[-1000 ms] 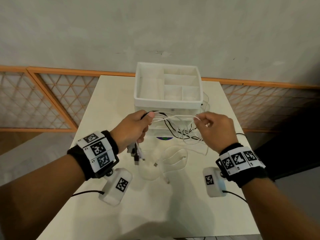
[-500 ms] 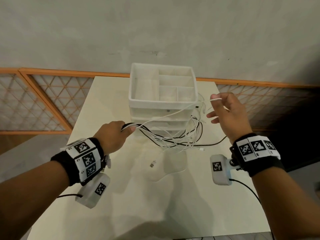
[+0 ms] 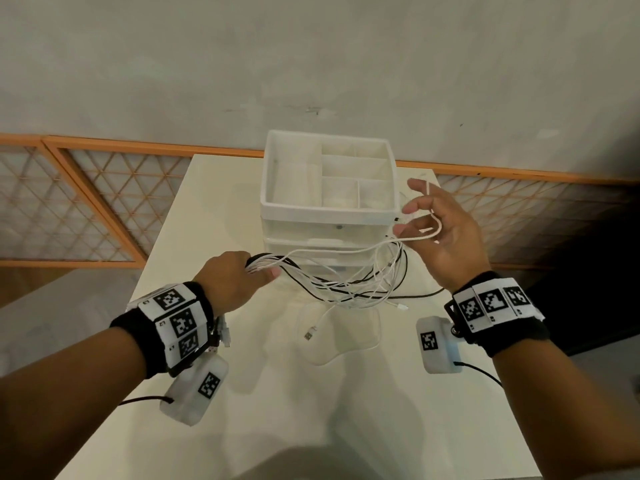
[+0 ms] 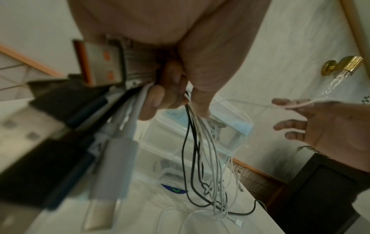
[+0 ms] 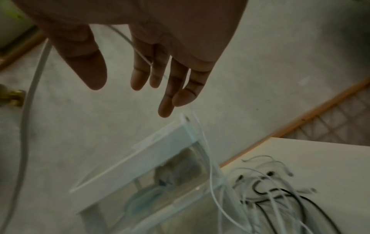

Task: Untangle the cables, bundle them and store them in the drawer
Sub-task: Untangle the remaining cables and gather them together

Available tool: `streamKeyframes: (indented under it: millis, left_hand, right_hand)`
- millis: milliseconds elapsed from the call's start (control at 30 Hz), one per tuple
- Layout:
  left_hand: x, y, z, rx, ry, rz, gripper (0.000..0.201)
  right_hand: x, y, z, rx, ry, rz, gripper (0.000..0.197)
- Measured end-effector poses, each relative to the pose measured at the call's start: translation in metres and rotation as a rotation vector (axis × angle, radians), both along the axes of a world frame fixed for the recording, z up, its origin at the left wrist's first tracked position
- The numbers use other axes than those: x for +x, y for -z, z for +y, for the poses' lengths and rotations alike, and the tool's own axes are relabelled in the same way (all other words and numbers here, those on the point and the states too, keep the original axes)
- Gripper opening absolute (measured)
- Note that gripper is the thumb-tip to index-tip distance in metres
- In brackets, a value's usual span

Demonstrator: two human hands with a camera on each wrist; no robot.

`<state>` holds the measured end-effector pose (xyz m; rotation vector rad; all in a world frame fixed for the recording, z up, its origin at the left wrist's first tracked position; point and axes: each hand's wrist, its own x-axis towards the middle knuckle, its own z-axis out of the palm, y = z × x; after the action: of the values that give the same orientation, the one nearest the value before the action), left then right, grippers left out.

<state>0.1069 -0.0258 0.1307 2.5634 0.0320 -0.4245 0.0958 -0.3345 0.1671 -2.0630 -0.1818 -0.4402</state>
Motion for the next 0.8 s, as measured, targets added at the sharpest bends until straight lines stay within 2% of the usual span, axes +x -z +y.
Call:
streamKeyframes:
  millis: [67,167,267,400,533,633,800]
  left_hand:
    - [-0.001,-0.001,-0.008,0.000,0.024,0.009,0.052]
    - [-0.002,-0.002,-0.018,0.014,0.049,0.004,0.055]
    - [-0.002,-0.003,-0.023,-0.002,0.060,-0.002,0.055]
    - [-0.003,0.003,-0.020,0.040,0.039,0.031,0.054]
    - [-0.005,0.008,-0.012,0.059,0.024,0.046,0.050]
    - [-0.004,0.003,-0.011,-0.057,0.004,0.025,0.049]
    - [-0.005,-0.015,-0.014,-0.363,0.008,-0.009,0.049]
  right_hand:
    - [-0.001,-0.015,0.010,-0.018,-0.046,-0.094,0.034]
    - [0.009,-0.029,0.009,-0.028,0.029,-0.242,0.037]
    - [0.020,-0.024,0.002,-0.072,0.113,-0.134,0.041]
    - [0.026,-0.011,-0.007,-0.123,0.154,-0.189,0.066]
    - [0.032,-0.002,-0.018,-0.262,0.255,0.015,0.076]
    - [0.037,0.013,-0.028,-0.295,0.254,0.127,0.079]
    - [0.040,0.028,-0.042,-0.205,0.165,0.090,0.078]
